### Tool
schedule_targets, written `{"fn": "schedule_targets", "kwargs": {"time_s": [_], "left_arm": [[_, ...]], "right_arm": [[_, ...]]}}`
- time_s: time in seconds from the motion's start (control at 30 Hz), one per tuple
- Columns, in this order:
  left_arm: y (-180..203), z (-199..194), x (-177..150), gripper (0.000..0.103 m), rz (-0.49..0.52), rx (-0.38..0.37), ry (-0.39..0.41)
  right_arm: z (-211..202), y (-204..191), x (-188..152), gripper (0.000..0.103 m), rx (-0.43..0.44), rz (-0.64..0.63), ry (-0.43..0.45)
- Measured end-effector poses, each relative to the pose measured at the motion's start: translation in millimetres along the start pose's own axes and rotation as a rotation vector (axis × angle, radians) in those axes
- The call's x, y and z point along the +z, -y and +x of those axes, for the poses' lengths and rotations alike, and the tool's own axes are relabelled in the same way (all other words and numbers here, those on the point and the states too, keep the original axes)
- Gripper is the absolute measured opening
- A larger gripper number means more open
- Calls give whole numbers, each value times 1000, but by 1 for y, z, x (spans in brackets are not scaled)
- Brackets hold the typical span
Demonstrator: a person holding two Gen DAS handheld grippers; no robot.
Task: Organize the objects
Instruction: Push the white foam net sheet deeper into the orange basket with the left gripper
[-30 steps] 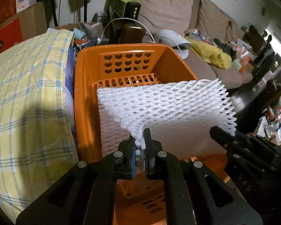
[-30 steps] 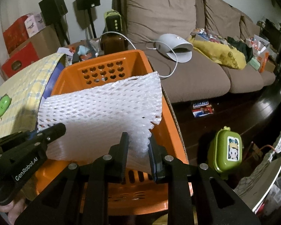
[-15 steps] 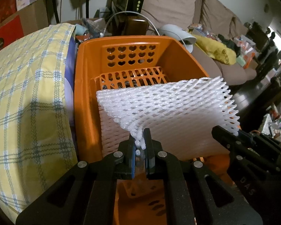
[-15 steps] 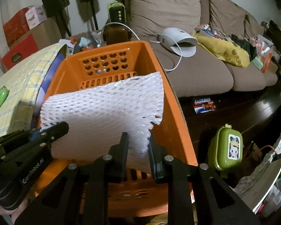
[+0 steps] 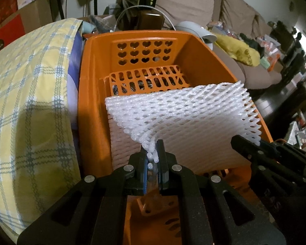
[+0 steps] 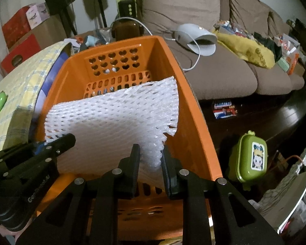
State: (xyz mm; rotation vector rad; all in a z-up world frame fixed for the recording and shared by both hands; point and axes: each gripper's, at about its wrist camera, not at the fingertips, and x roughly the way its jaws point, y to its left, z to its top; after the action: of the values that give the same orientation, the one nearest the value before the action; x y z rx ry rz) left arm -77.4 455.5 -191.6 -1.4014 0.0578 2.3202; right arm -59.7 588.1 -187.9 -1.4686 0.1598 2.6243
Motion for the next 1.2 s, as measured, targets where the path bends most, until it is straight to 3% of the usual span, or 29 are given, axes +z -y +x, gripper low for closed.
{"fn": "schedule_targets", "kwargs": {"time_s": [0.53,0.9,1.2], "left_arm": [[4,0,-4,7,27,-14,11],[18,2,-12,7,85,-27,-84],[17,-7,-24,7,52,-53,-79]], "right_arm": [[10,3,-1,20,7,14,-34],[9,10,-4,20,-7,19,-68],[15,14,-6,20,-40,23,-104]]}}
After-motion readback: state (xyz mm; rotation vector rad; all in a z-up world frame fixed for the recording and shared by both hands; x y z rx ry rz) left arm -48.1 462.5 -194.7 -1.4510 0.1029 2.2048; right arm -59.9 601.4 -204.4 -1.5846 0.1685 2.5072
